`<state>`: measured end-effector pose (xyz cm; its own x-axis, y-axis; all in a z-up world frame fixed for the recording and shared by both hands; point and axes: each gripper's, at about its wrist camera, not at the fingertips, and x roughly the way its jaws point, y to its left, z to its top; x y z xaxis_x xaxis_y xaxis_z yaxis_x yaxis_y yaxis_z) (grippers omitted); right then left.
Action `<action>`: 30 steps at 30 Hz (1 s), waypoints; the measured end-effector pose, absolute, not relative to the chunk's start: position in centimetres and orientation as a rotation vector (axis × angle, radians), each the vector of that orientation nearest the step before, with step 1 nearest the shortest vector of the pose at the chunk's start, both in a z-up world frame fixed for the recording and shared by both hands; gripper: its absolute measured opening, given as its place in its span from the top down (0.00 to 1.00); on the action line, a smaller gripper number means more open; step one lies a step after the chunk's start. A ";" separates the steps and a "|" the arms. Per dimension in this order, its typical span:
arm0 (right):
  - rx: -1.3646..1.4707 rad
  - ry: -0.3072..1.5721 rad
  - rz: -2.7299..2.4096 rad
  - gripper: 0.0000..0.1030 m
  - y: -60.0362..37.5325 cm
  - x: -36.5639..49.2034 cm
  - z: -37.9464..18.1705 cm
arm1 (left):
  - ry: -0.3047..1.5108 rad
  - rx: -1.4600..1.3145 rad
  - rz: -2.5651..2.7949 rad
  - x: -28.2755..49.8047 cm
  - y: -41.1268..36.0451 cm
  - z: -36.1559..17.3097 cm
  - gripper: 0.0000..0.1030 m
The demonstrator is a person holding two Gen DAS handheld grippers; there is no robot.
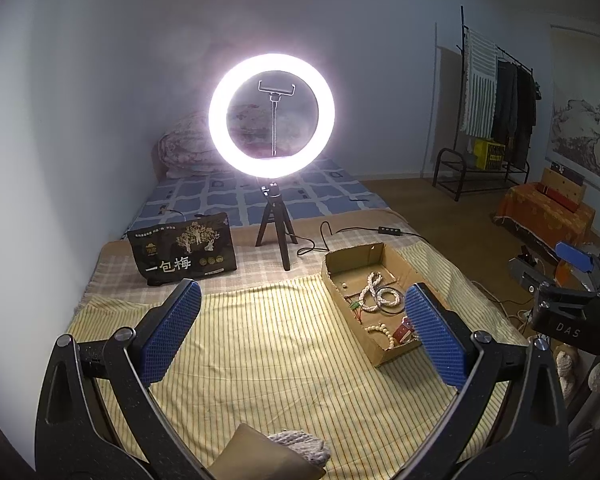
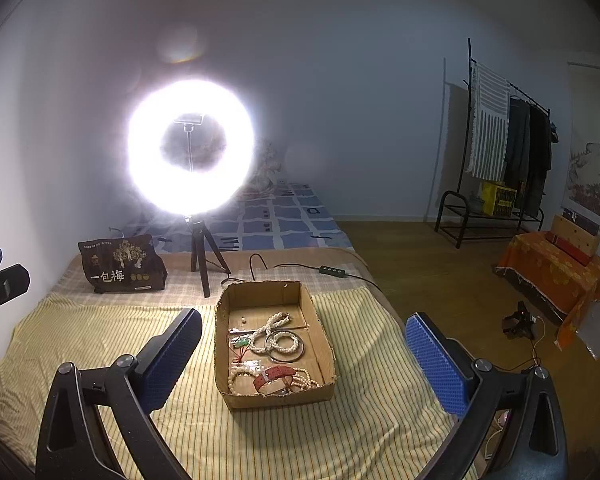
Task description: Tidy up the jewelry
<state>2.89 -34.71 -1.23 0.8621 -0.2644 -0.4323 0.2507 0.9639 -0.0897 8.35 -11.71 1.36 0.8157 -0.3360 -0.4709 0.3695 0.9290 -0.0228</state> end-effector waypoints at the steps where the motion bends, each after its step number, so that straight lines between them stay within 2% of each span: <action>1: -0.030 0.458 -0.270 0.00 -34.7 2.9 -1.2 | 0.489 0.073 -0.377 8.4 -11.7 1.4 0.00; 30: -0.042 0.473 -0.262 0.00 -34.8 3.1 -1.6 | 0.483 0.084 -0.383 8.2 -12.3 1.7 0.00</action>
